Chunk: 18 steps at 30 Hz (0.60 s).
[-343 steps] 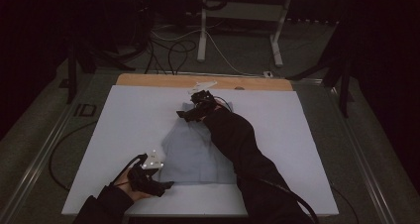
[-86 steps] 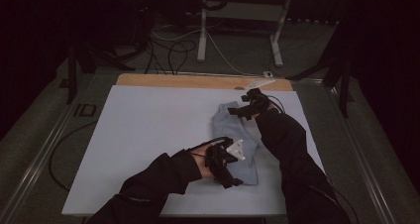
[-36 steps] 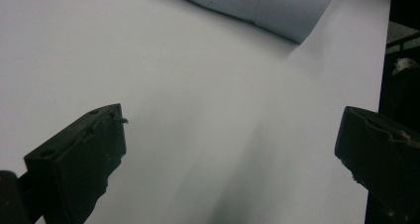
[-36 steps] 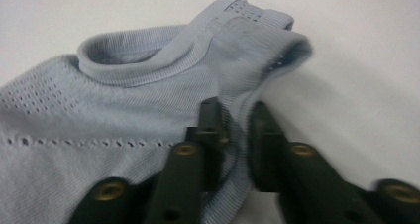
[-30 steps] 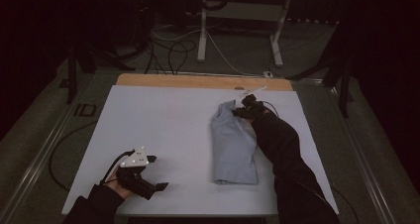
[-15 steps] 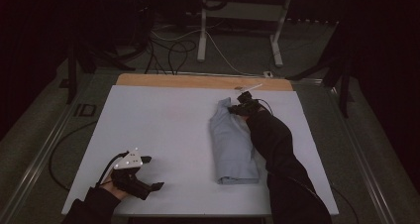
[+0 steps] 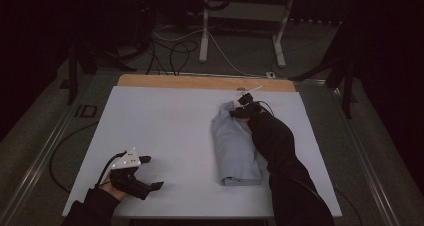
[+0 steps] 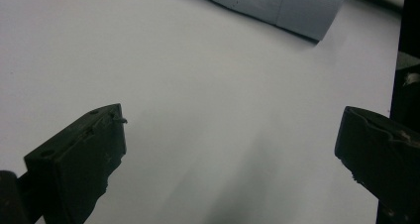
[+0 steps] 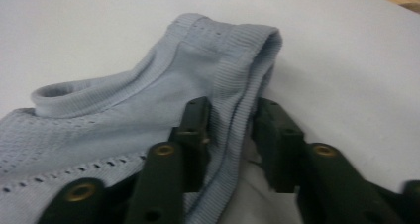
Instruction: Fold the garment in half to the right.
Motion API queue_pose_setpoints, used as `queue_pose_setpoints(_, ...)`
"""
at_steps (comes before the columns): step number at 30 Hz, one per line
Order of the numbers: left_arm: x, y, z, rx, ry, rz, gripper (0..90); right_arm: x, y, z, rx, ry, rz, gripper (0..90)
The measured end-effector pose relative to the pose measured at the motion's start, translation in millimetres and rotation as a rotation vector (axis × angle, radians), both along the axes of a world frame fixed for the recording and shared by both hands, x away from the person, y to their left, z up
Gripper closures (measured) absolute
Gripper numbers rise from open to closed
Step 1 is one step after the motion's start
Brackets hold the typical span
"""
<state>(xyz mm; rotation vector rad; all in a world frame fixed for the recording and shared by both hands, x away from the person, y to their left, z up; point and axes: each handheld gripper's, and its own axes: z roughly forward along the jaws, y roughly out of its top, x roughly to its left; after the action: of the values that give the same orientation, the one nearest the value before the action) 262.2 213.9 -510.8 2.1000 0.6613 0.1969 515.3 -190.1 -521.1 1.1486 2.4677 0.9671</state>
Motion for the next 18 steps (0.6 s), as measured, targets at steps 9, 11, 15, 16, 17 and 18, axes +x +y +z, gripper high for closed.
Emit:
queue_pose_setpoints(9, -0.1, -0.4, -1.1, 0.002, -0.001, -0.002, 0.6, -7.6, -9.4, 10.4, 0.082, 0.012, 0.032, 20.8)
queue_pose_setpoints(11, 0.0, -0.4, -0.8, 0.001, -0.004, -0.003, 0.6, -10.5, -11.4, 12.9, 0.09, 0.006, 0.043, 20.3)
queue_pose_setpoints(15, -0.5, 0.2, 0.9, -0.003, -0.01, -0.002, 0.6, -17.8, -13.2, 18.3, 0.098, 0.002, 0.06, 16.3)
queue_pose_setpoints(16, -0.5, 0.4, 1.1, -0.003, -0.011, -0.002, 0.6, -20.5, -12.7, 20.0, 0.097, -0.005, 0.068, 16.2)
queue_pose_setpoints(17, -0.6, 0.6, 1.3, -0.003, -0.011, -0.001, 0.6, -23.2, -12.0, 21.7, 0.092, -0.012, 0.075, 15.7)
queue_pose_setpoints(18, -0.9, 0.7, 1.4, -0.002, -0.01, -0.001, 0.6, -25.8, -11.4, 23.6, 0.096, -0.016, 0.079, 15.7)
